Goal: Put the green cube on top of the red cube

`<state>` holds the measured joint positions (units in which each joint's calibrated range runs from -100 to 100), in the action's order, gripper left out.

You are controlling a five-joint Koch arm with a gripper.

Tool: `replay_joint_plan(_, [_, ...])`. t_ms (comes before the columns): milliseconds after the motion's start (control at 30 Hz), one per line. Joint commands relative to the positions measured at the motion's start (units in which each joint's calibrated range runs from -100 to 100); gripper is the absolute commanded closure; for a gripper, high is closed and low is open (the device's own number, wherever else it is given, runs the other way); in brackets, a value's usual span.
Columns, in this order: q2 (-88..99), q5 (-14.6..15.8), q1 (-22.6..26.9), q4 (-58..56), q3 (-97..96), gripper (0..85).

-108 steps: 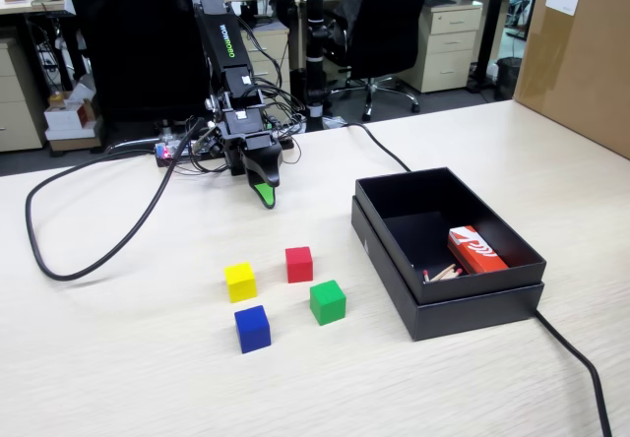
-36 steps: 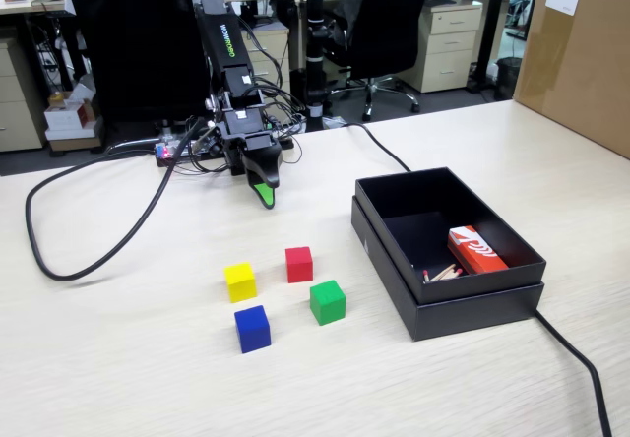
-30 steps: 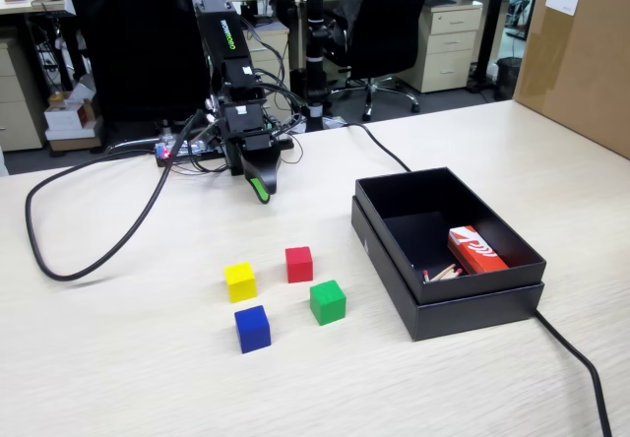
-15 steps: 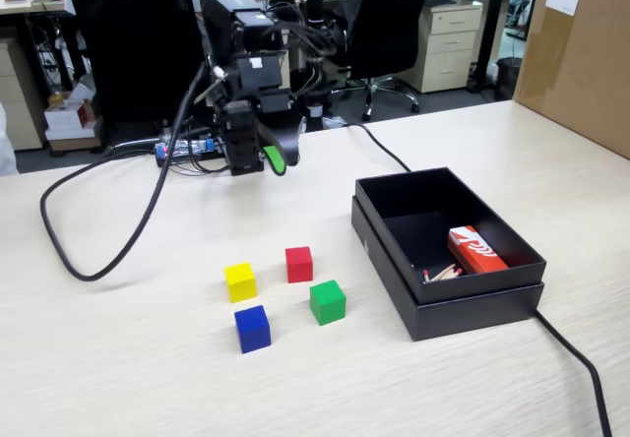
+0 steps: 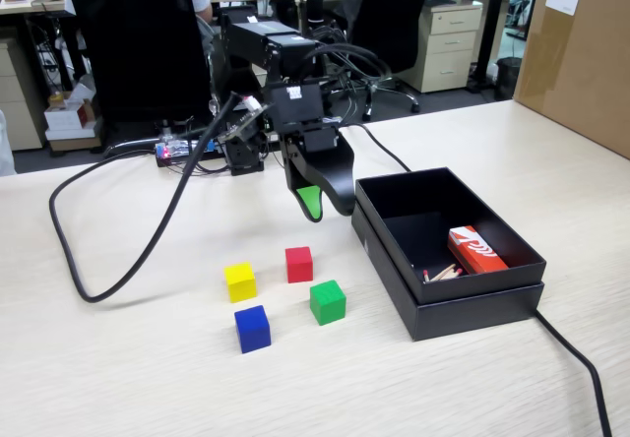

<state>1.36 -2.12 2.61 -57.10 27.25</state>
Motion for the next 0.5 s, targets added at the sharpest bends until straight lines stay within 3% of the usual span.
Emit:
replay_joint_plan(0, [-6.4, -0.8, -0.2, 0.0, 8.4, 38.2])
replay_joint_plan(467, [-22.3, -0.7, -0.7, 0.1, 14.6, 38.0])
